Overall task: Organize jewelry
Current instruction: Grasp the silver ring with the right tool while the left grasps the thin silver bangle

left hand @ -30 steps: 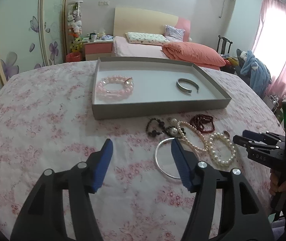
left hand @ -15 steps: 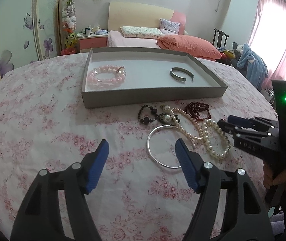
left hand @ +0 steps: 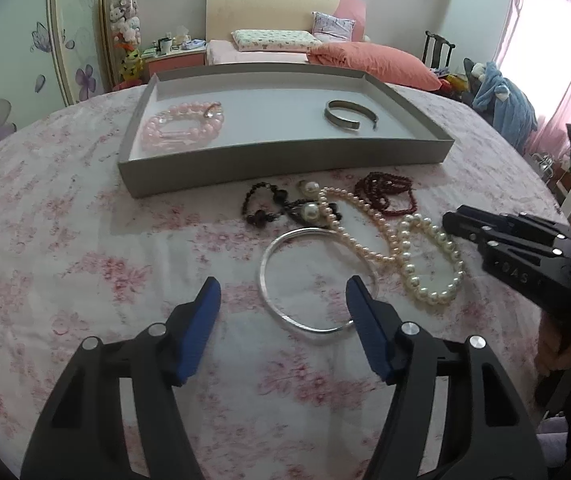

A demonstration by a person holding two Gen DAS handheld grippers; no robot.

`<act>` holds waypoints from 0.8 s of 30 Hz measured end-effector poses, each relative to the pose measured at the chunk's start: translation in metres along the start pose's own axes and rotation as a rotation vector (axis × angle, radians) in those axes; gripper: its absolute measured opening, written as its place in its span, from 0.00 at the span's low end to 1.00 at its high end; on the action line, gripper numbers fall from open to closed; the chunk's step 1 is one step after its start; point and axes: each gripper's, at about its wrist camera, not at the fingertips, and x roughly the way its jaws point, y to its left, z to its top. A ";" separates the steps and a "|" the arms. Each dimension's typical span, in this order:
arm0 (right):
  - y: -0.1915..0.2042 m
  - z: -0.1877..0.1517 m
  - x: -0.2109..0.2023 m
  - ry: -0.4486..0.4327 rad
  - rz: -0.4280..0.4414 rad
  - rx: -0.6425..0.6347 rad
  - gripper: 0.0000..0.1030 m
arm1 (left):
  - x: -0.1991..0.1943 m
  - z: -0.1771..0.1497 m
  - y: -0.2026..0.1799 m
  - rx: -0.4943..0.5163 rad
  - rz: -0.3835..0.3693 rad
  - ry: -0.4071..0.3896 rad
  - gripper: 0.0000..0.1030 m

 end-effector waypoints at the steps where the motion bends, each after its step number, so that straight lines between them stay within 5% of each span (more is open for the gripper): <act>1: 0.000 0.000 0.000 0.000 0.002 0.001 0.22 | 0.000 0.000 -0.003 0.007 -0.005 -0.001 0.67; 6: -0.001 0.000 0.000 0.000 0.007 0.006 0.22 | 0.005 0.001 -0.020 0.050 0.018 0.001 0.80; 14: -0.004 0.000 -0.001 0.001 0.013 0.011 0.22 | 0.027 0.006 -0.034 0.090 0.090 0.046 0.84; 17: -0.004 0.000 -0.001 0.001 0.014 0.013 0.22 | 0.032 0.010 -0.034 0.079 0.099 0.041 0.83; 20: -0.004 0.000 -0.002 0.001 0.017 0.015 0.22 | 0.031 0.014 -0.027 0.065 0.114 0.027 0.70; 24: -0.004 0.000 -0.002 0.002 0.017 0.015 0.22 | 0.026 0.010 -0.010 0.050 0.127 0.026 0.71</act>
